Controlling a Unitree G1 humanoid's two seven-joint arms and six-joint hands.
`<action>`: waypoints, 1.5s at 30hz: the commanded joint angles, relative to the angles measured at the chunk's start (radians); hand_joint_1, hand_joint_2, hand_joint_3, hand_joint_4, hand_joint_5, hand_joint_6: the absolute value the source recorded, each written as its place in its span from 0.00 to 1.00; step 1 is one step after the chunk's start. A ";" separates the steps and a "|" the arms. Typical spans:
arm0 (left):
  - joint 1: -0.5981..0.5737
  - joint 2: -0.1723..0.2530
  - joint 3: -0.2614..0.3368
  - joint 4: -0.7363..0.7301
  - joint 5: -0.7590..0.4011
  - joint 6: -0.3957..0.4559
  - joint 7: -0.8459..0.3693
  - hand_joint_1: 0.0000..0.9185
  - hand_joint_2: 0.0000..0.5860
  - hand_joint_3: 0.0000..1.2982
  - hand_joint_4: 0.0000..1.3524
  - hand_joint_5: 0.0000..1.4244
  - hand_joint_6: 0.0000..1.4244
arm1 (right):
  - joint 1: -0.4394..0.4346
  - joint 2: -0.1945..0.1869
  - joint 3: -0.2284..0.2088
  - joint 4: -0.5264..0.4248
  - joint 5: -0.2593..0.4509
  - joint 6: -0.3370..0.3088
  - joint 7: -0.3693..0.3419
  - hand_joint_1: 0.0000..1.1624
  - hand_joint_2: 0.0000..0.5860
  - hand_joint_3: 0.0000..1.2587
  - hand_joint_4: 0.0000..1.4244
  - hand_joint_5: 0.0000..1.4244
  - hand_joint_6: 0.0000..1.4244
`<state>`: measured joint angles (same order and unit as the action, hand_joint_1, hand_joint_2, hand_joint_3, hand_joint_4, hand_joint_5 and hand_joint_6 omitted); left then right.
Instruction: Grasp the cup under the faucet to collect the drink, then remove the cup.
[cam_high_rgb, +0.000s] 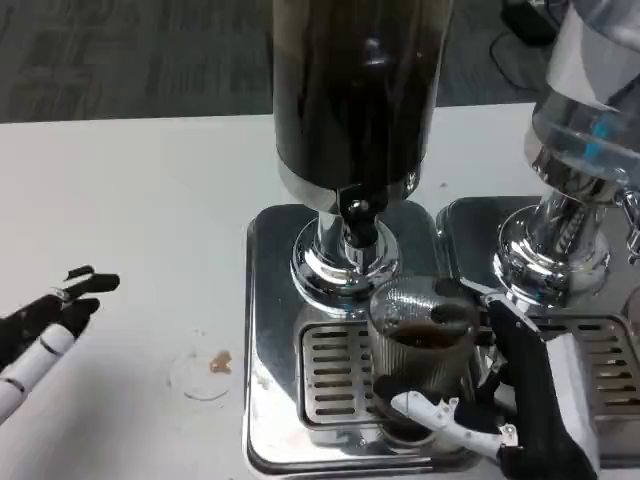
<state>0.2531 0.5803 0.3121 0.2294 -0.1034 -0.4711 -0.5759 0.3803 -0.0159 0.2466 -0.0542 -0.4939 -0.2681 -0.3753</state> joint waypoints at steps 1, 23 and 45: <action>-0.050 0.084 -0.049 0.039 0.095 -0.116 -0.020 0.00 0.36 0.03 0.00 0.00 0.00 | 0.005 -0.008 -0.005 -0.077 0.016 -0.008 0.030 0.90 0.21 0.42 0.42 0.60 0.90; -0.141 0.310 -0.184 0.146 0.492 -0.429 0.188 0.00 0.41 0.00 0.00 0.00 0.00 | 0.050 -0.028 -0.037 -0.150 0.062 -0.038 0.077 0.89 0.21 0.42 0.42 0.60 0.90; -0.228 0.272 -0.271 0.218 0.589 -0.523 0.410 0.00 0.43 0.00 0.00 0.00 0.00 | 0.171 -0.017 -0.032 -0.318 0.082 -0.034 0.114 0.88 0.22 0.42 0.43 0.60 0.91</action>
<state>0.0459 0.8589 0.0610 0.4298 0.4550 -0.9887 -0.1908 0.5397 -0.0376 0.2129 -0.3335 -0.4288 -0.2632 -0.2584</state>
